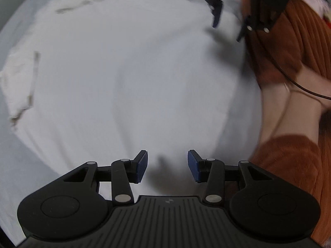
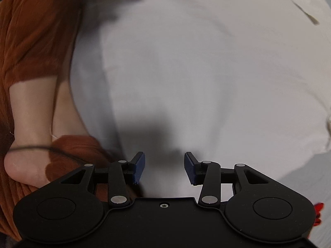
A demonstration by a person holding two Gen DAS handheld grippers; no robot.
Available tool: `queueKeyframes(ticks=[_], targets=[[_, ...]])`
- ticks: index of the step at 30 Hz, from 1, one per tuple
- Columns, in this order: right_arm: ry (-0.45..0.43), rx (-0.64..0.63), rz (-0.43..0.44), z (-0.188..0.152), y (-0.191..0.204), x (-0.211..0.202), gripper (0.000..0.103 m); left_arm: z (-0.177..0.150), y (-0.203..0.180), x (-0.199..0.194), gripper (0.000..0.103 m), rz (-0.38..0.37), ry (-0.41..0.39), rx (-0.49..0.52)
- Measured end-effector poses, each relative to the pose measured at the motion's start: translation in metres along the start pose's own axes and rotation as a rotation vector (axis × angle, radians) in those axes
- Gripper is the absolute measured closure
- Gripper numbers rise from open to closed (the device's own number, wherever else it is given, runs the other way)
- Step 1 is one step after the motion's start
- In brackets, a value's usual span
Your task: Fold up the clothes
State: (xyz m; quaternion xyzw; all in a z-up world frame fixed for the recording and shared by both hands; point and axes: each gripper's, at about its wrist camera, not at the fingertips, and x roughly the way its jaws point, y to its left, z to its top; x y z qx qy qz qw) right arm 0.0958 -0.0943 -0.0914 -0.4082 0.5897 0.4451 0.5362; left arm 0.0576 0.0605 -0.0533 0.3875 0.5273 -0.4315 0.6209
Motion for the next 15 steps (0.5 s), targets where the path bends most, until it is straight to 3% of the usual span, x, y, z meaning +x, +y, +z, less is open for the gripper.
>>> queueKeyframes(ticks=[9,15], targets=[[0.046,0.007,-0.024,0.002,0.026,0.04,0.056,0.008,-0.043,0.04,0.062,0.001,0.094,0.189],[0.041,-0.004,-0.057,0.003,0.03,0.048,0.055,0.007,-0.055,0.065,0.061,0.051,0.132,0.242]])
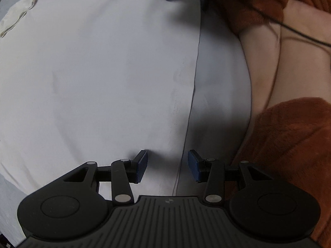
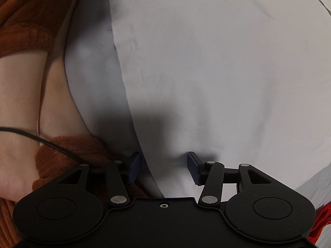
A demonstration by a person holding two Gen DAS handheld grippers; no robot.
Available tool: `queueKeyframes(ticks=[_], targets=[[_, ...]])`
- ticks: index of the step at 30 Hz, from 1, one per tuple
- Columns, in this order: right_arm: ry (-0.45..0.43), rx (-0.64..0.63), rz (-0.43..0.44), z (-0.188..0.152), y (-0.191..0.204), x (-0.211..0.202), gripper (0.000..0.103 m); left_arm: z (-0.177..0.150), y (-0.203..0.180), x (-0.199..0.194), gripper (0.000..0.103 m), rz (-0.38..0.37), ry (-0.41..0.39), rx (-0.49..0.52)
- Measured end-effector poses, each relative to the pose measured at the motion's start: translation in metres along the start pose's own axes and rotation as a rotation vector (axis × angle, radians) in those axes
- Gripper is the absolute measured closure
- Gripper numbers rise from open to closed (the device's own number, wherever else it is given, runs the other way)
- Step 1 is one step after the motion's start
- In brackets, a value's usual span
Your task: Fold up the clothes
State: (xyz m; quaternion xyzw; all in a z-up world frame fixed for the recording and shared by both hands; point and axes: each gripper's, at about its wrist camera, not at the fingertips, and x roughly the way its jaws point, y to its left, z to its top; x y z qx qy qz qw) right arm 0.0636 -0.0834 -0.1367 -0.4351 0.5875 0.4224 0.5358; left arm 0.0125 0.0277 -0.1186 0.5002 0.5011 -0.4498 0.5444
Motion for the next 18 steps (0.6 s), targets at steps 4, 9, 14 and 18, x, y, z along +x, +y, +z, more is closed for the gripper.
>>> queueKeyframes(ticks=[4,9,14,18], targets=[[-0.009,-0.035,-0.041,-0.001,0.008,0.002,0.056,-0.003,-0.003,0.009,0.059,0.013,-0.005,0.004],[-0.018,-0.058,-0.068,-0.001,0.009,0.0,0.07,-0.012,0.0,0.009,0.062,0.007,-0.037,-0.015],[-0.032,-0.03,-0.092,-0.002,-0.004,-0.011,0.094,-0.023,0.01,0.003,0.085,0.019,-0.062,-0.052],[-0.055,0.017,-0.115,-0.002,-0.023,-0.024,0.093,-0.03,0.029,-0.004,0.089,0.051,-0.082,-0.11]])
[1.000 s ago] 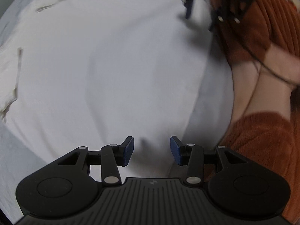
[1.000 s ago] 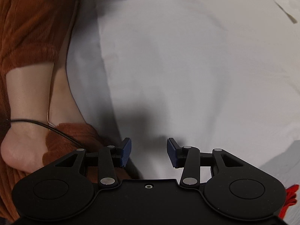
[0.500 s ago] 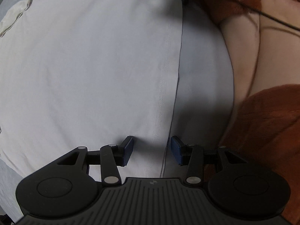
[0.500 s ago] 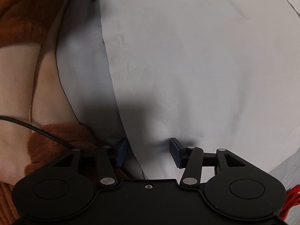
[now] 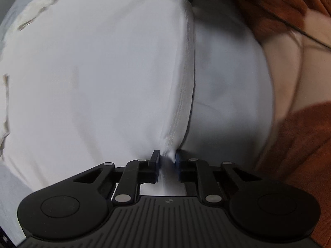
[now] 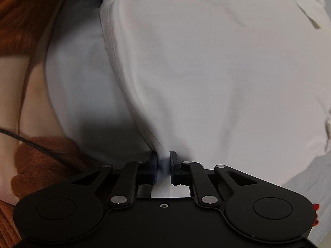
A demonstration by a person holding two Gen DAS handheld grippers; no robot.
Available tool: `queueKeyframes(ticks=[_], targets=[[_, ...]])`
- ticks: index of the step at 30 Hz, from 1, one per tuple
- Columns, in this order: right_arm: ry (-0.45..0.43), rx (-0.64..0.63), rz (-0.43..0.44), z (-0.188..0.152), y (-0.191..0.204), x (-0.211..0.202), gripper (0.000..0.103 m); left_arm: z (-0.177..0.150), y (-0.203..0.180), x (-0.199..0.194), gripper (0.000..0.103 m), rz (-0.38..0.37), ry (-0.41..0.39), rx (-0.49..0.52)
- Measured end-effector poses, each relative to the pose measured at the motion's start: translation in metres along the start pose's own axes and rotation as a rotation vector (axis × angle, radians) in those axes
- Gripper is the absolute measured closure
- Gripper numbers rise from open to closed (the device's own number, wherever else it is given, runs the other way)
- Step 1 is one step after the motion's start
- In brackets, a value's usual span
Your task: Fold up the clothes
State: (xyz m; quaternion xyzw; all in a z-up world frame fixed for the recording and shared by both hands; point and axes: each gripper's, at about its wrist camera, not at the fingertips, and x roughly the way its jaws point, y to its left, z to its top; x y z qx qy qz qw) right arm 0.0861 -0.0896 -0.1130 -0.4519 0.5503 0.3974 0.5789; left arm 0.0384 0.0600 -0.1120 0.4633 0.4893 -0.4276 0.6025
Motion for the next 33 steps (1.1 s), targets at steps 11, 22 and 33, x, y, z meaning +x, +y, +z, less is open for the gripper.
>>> queueKeyframes(ticks=[11,22,33], targets=[[-0.013,0.149,-0.126,0.009,-0.062,-0.008,0.072,-0.014,0.068,-0.002,0.061,0.151,-0.006,-0.2],[-0.008,0.255,-0.168,-0.004,-0.083,-0.029,0.062,-0.05,0.087,0.0,0.061,0.23,0.076,-0.286],[-0.034,0.411,-0.143,-0.022,-0.089,-0.06,0.062,-0.028,0.093,-0.024,0.061,0.231,0.083,-0.322]])
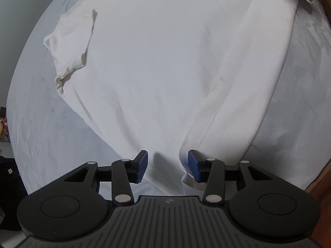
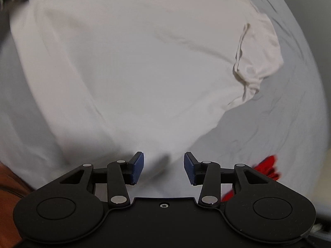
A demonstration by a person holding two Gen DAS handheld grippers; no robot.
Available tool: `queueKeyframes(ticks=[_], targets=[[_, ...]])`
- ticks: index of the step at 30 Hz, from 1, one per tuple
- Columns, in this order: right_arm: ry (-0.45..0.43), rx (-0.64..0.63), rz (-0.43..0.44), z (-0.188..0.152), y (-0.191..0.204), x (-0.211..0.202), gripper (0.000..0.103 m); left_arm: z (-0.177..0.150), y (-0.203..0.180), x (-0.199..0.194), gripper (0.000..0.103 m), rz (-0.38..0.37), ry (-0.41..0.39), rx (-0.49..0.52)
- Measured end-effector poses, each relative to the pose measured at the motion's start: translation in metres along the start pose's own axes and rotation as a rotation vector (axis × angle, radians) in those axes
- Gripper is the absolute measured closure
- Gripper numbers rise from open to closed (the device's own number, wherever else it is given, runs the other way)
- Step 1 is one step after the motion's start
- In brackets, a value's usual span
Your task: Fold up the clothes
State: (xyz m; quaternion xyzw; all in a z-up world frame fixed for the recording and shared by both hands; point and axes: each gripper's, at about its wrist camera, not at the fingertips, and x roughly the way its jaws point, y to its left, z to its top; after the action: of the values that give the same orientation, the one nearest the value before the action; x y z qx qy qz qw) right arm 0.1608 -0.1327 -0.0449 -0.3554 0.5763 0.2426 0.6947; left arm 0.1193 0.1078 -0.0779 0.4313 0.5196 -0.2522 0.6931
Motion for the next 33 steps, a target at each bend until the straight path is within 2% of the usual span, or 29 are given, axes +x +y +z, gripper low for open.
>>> queueKeyframes(ticks=[2,5,9,14,18,19,21,22,23,25,30,33], targets=[[-0.008,0.051,0.072,0.0,0.009,-0.005,0.061,0.001,0.002,-0.001,0.061,-0.006,0.002,-0.01],[0.016,0.073,0.095,0.0,0.021,0.004,0.058,0.001,0.005,-0.001,0.061,-0.018,0.005,-0.03],[0.087,0.128,0.126,0.009,0.015,0.039,0.055,0.001,0.007,-0.002,0.061,-0.041,0.011,-0.064],[0.139,0.168,0.141,0.01,0.03,0.054,0.054,0.001,0.008,-0.006,0.061,-0.054,0.01,-0.08],[0.171,0.115,0.116,0.007,0.048,0.062,0.054,-0.001,0.01,-0.006,0.06,-0.053,0.011,-0.08],[0.182,0.082,0.094,0.004,0.053,0.064,0.057,-0.002,0.01,-0.006,0.06,-0.055,0.013,-0.077],[0.192,0.054,0.077,0.0,0.056,0.064,0.071,-0.005,0.008,-0.005,0.06,-0.062,0.016,-0.072],[0.196,0.057,0.078,-0.002,0.053,0.063,0.082,-0.006,0.007,-0.004,0.06,-0.065,0.016,-0.069],[0.2,0.061,0.078,-0.005,0.05,0.061,0.085,-0.007,0.006,-0.003,0.06,-0.069,0.018,-0.065],[0.21,0.064,0.063,-0.01,0.042,0.059,0.089,-0.008,0.006,-0.001,0.06,-0.066,0.022,-0.064],[0.228,0.09,-0.07,-0.021,0.01,0.057,0.089,-0.008,0.007,0.002,0.06,-0.059,0.032,-0.068],[0.219,0.155,-0.086,-0.027,-0.01,0.057,0.089,-0.007,0.007,0.001,0.06,-0.059,0.033,-0.068]])
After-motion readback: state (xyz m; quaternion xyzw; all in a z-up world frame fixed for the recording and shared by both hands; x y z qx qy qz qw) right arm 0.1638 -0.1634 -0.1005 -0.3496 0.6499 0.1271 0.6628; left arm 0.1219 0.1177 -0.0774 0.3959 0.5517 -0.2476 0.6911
